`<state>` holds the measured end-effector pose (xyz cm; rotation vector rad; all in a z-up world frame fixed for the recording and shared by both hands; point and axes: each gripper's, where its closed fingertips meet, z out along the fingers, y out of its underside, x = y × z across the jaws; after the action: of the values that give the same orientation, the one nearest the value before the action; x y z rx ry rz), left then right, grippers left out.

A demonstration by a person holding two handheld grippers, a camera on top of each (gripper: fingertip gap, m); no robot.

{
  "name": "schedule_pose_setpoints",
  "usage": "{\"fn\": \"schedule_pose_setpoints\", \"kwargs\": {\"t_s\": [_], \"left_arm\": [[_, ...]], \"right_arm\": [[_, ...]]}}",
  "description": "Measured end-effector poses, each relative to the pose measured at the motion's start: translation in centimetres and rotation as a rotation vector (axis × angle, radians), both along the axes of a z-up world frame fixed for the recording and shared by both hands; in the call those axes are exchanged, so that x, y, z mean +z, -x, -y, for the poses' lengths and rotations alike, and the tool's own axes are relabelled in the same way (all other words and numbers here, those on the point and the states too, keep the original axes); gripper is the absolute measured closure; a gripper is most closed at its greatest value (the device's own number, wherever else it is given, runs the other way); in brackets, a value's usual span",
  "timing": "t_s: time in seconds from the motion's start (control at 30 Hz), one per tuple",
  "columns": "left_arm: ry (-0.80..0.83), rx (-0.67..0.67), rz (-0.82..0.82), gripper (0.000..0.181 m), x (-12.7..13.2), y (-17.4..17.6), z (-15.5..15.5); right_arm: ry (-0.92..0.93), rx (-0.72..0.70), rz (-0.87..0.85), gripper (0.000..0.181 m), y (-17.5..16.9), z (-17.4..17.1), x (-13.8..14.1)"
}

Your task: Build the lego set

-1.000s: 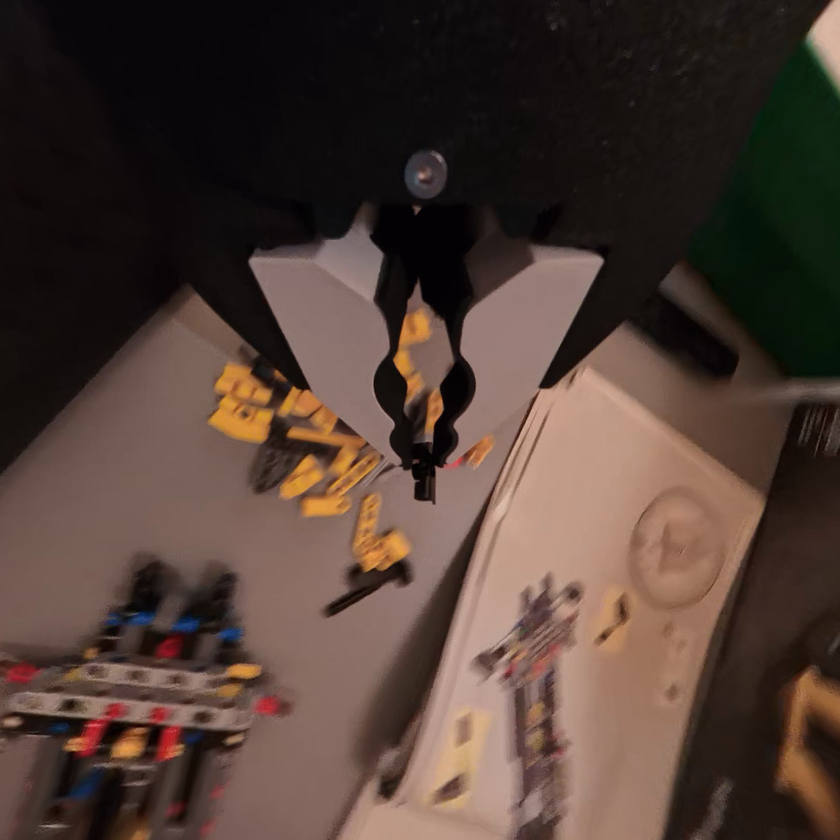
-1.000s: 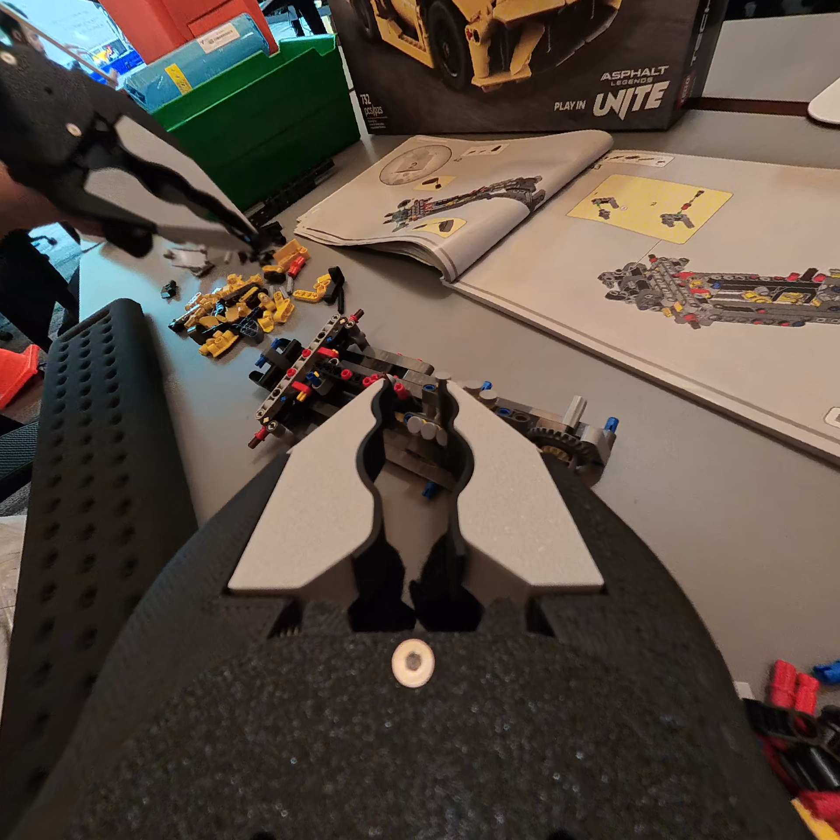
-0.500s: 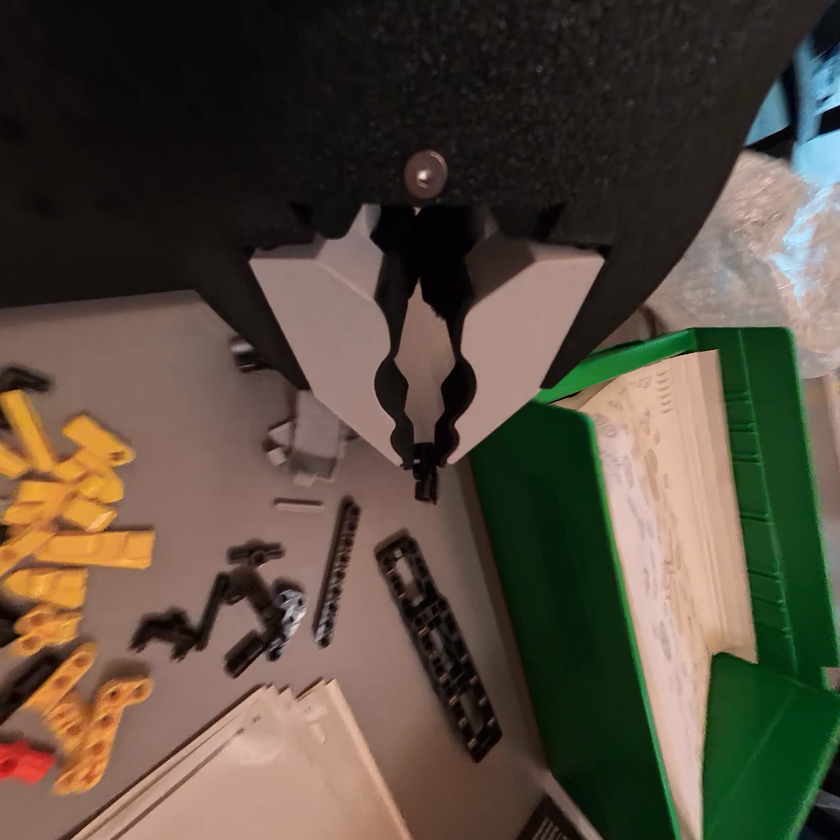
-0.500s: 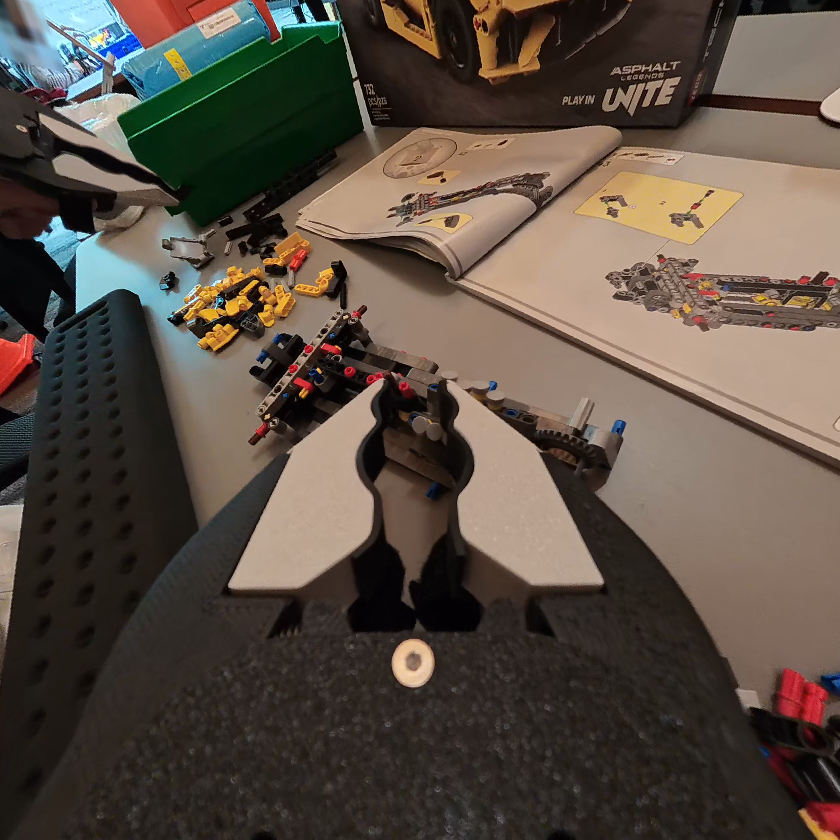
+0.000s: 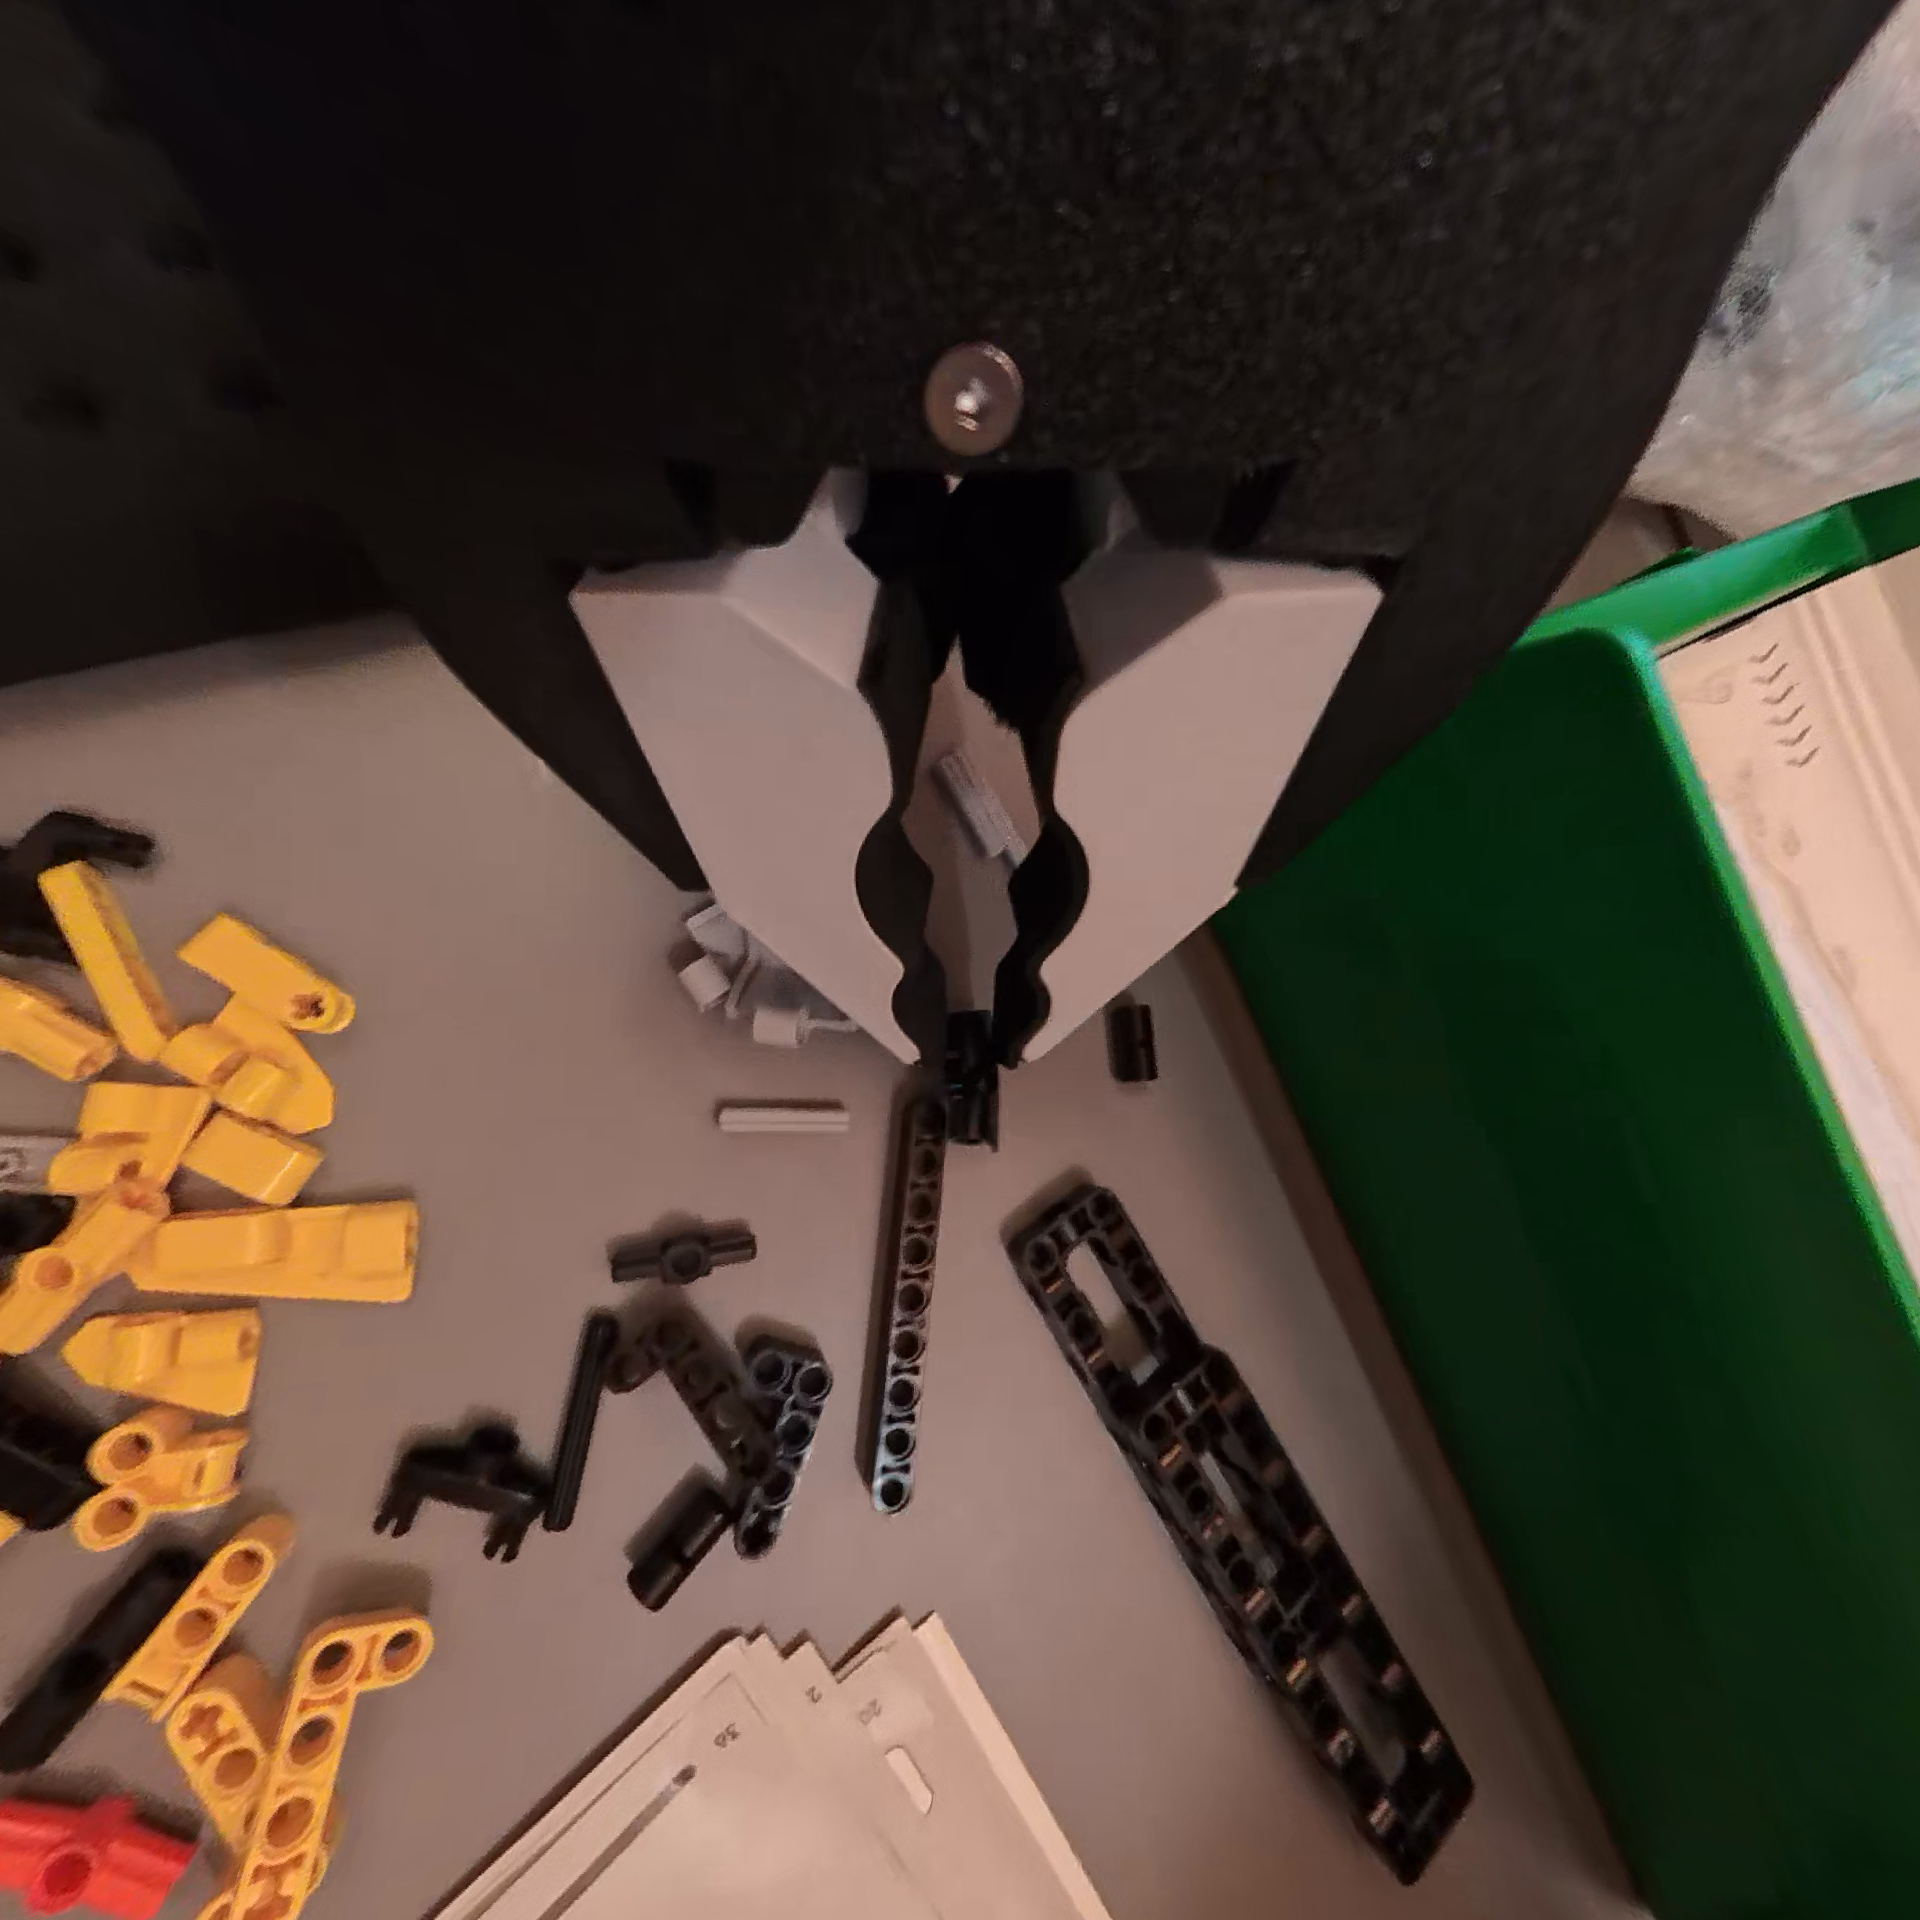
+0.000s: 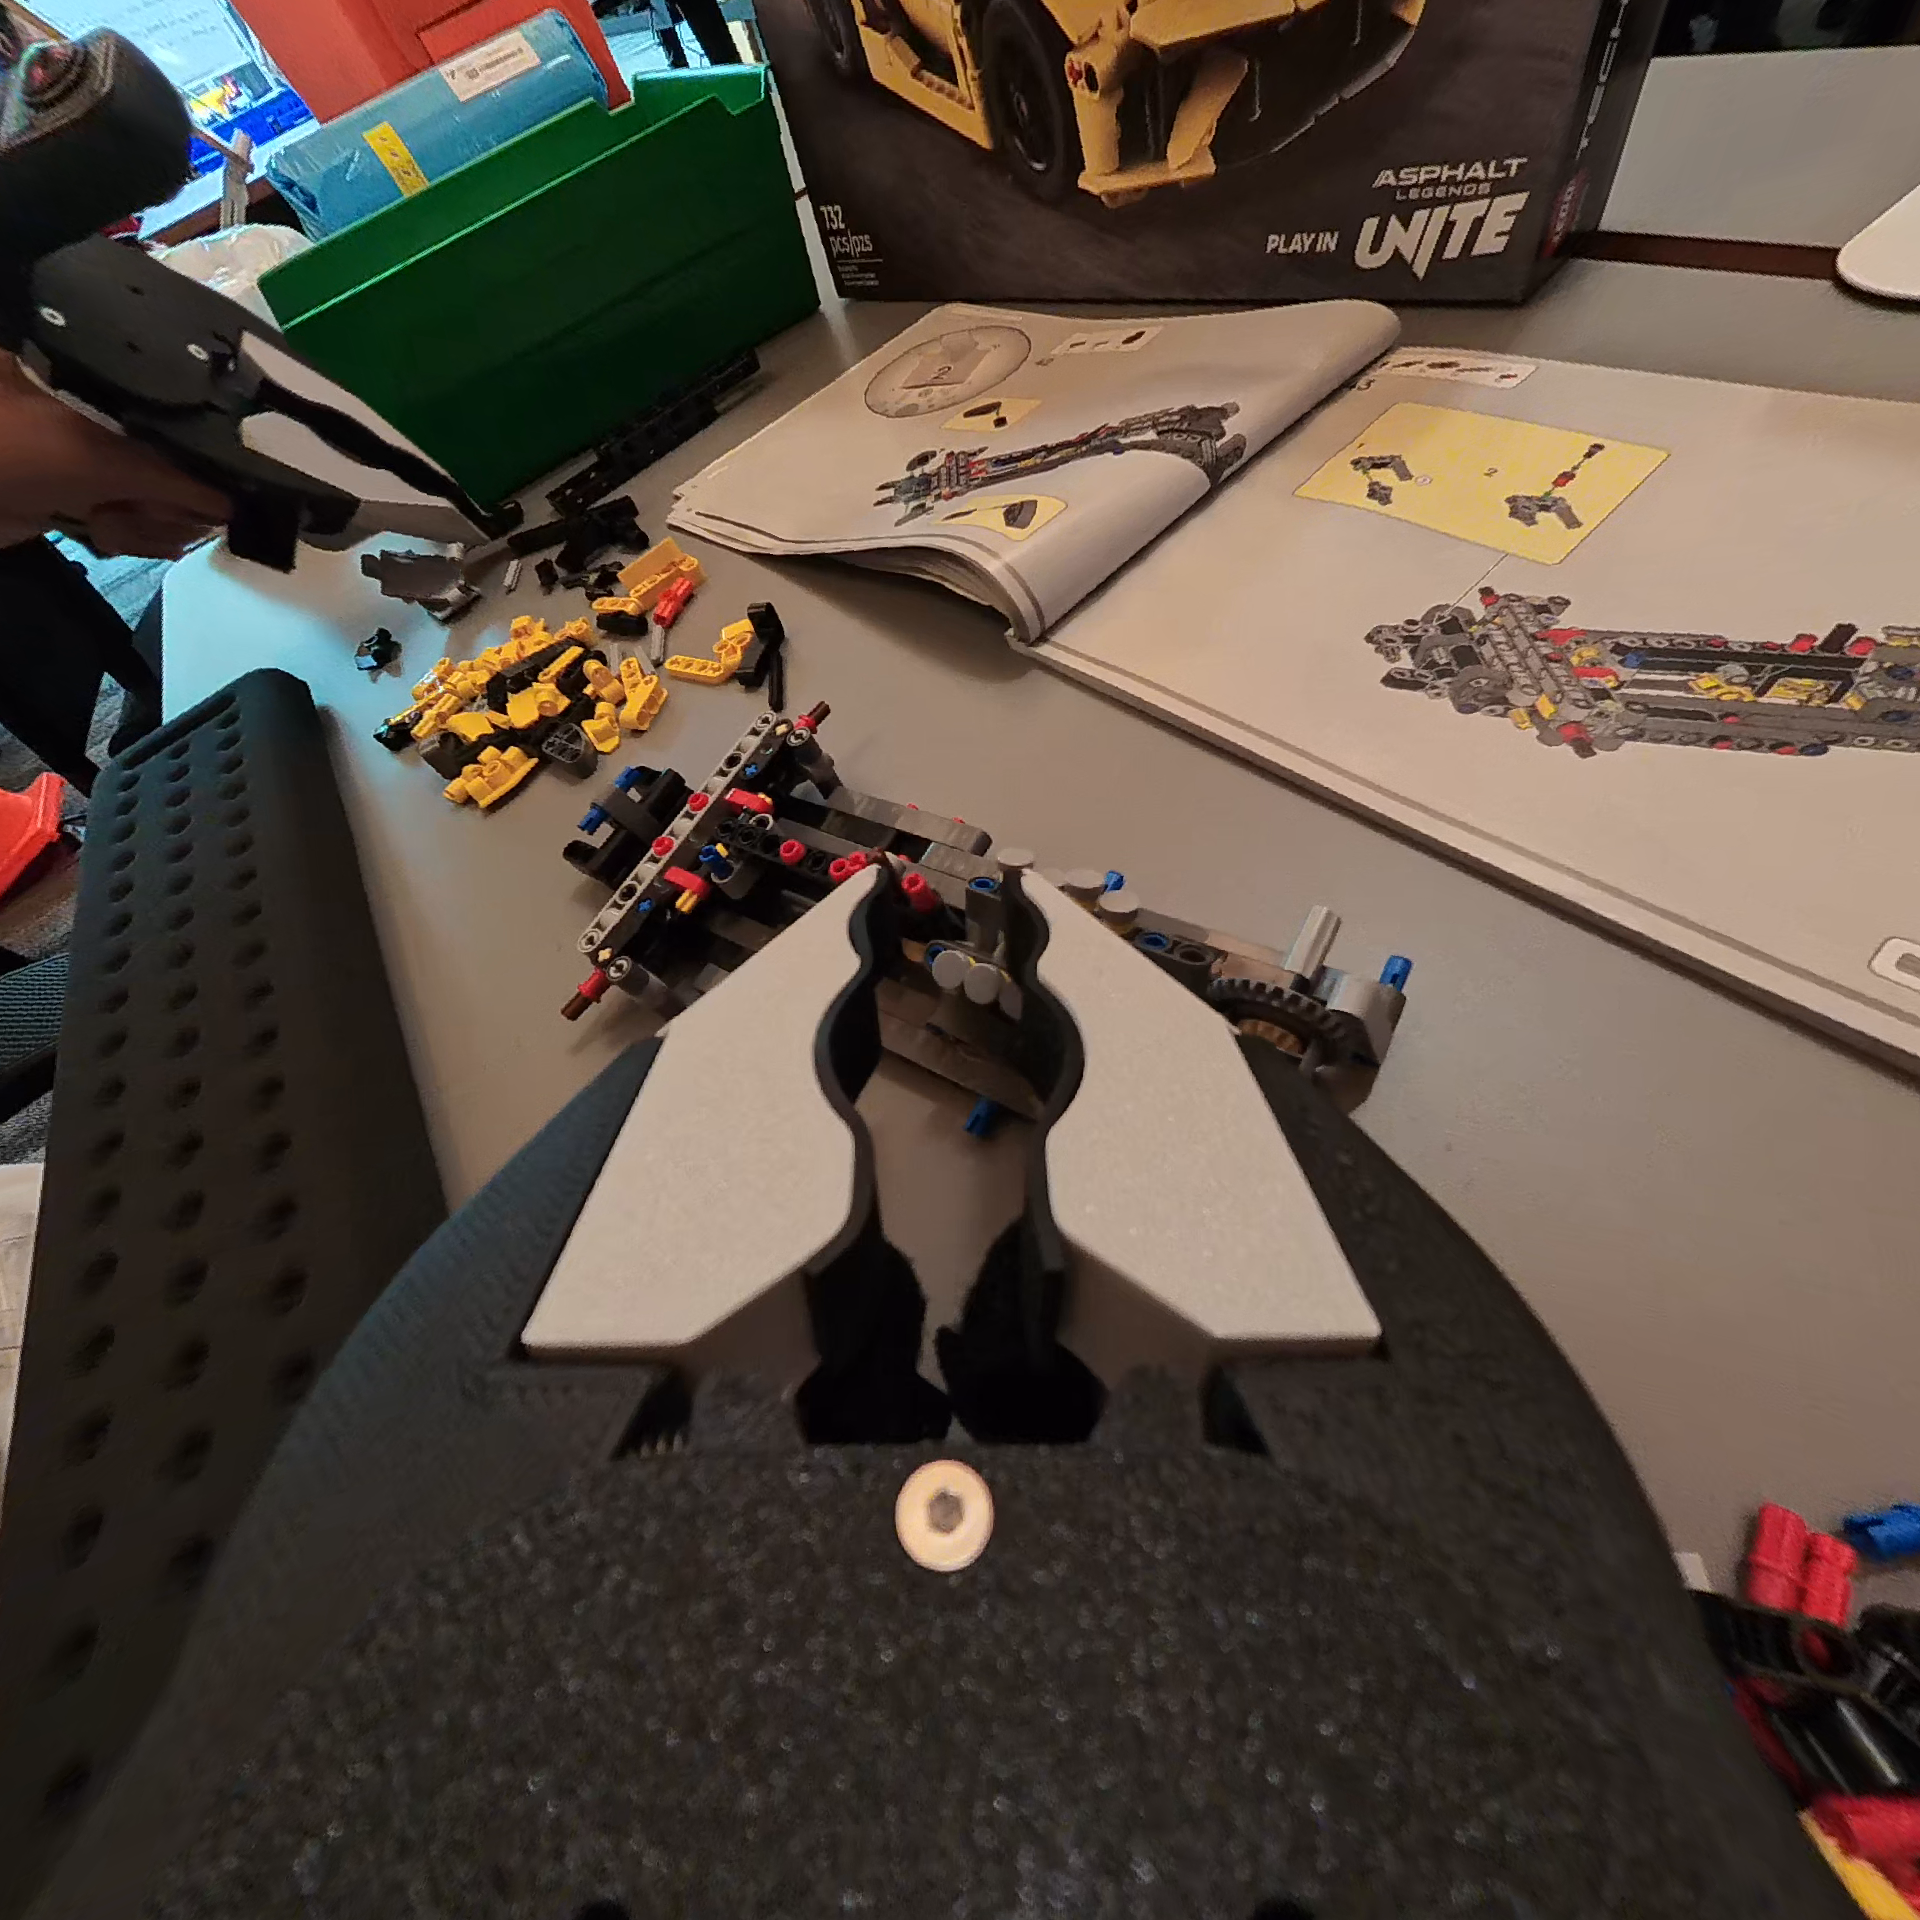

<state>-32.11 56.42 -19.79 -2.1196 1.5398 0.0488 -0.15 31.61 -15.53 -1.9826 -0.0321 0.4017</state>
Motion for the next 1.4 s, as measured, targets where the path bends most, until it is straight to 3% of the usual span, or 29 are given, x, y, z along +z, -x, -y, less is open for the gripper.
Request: {"fn": "schedule_pose_setpoints", "kwargs": {"t_s": [0.3,0.5,0.67,0.73,0.83,0.93,1.03,1.2,1.4], "left_arm": [[0.022,0.007,-0.005,0.161,-0.2,-0.2,-0.5],[-0.103,0.067,0.085,0.163,4.0,-0.1,-1.1],[0.02,-0.112,0.331,0.163,5.9,-5.7,4.0],[0.122,-0.175,0.377,0.162,5.0,-7.6,6.4],[0.194,-0.237,0.229,0.156,2.1,-7.5,8.7],[0.255,-0.327,0.17,0.156,1.2,-7.1,10.9],[0.256,-0.353,0.154,0.148,1.0,-7.0,11.5],[0.261,-0.391,0.193,0.15,0.9,-8.5,11.7],[0.307,-0.318,0.215,0.147,0.6,-9.5,11.9]], "right_arm": [[0.007,0.005,0.0,0.162,0.1,0.0,-0.2],[0.014,0.007,-0.002,0.162,0.1,-0.1,-0.3],[0.018,0.012,0.0,0.162,0.2,-0.2,-0.5],[0.01,0.009,-0.001,0.162,0.1,-0.2,-0.3],[-0.004,0.0,-0.006,0.162,-0.1,-0.2,0.0],[-0.011,-0.004,-0.009,0.162,-0.2,-0.1,0.2],[-0.013,-0.005,-0.003,0.162,-0.1,-0.1,0.3],[-0.015,-0.005,0.005,0.162,-0.1,0.0,0.3],[-0.023,-0.012,0.003,0.162,-0.2,0.1,0.5]]}}
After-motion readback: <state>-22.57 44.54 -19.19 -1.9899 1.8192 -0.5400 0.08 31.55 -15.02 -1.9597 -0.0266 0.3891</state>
